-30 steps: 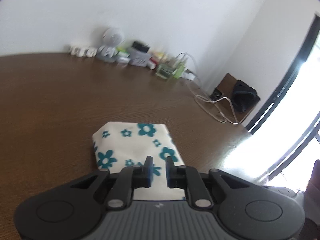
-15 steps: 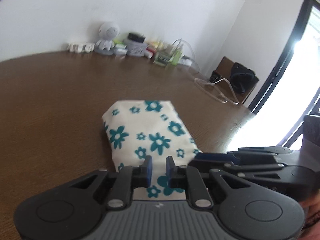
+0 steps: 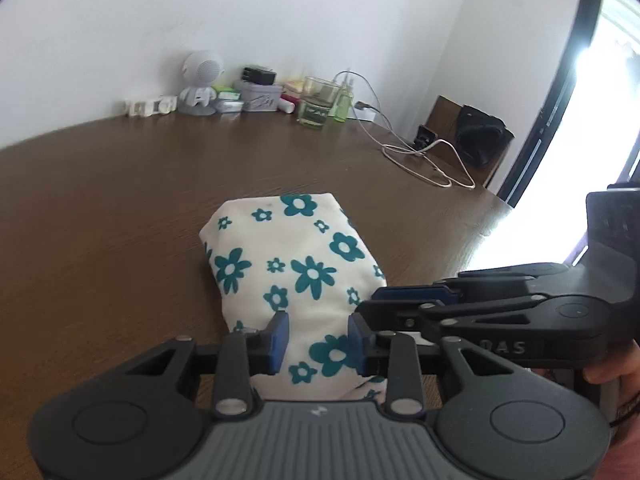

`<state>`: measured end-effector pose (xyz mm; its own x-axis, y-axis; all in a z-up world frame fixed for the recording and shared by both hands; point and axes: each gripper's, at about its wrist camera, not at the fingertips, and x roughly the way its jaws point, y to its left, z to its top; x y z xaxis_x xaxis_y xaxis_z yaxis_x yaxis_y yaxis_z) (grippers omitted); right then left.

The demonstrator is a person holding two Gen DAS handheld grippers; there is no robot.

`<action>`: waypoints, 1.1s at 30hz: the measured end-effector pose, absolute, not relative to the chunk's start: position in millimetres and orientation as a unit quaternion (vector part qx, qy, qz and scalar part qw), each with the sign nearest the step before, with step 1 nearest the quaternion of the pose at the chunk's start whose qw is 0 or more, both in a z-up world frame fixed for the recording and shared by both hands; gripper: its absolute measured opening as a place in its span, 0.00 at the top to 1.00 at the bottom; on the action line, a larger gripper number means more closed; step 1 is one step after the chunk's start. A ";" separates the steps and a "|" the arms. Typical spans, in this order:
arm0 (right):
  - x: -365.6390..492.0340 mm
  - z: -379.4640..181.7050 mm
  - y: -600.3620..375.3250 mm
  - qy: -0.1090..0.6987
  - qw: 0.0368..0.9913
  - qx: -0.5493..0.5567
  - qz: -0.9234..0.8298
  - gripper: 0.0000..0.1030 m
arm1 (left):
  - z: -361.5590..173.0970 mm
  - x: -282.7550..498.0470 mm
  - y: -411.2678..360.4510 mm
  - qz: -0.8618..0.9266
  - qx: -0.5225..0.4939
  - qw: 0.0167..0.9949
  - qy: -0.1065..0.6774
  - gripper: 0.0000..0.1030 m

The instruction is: Fold clothes

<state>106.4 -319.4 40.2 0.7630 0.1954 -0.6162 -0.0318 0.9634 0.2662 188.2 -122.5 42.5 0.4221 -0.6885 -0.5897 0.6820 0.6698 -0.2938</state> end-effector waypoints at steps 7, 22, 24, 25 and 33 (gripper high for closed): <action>112.7 44.2 -355.0 0.309 0.928 0.208 0.008 0.46 | 42.8 212.6 -99.0 -0.349 -0.094 0.855 0.372 0.48; 67.0 10.4 -349.2 0.315 0.914 0.254 0.016 0.75 | 16.5 185.2 -96.2 -0.369 -0.091 0.834 0.401 0.69; 67.6 9.0 -345.8 0.314 0.916 0.248 0.013 0.77 | 15.9 180.8 -96.6 -0.372 -0.091 0.837 0.391 0.74; 67.5 8.5 -345.6 0.314 0.916 0.250 0.012 0.77 | 16.5 179.6 -95.9 -0.374 -0.092 0.838 0.387 0.74; 50.3 16.1 -351.4 0.297 0.922 0.247 0.010 0.67 | 21.2 169.9 -86.0 -0.363 -0.089 0.842 0.389 0.61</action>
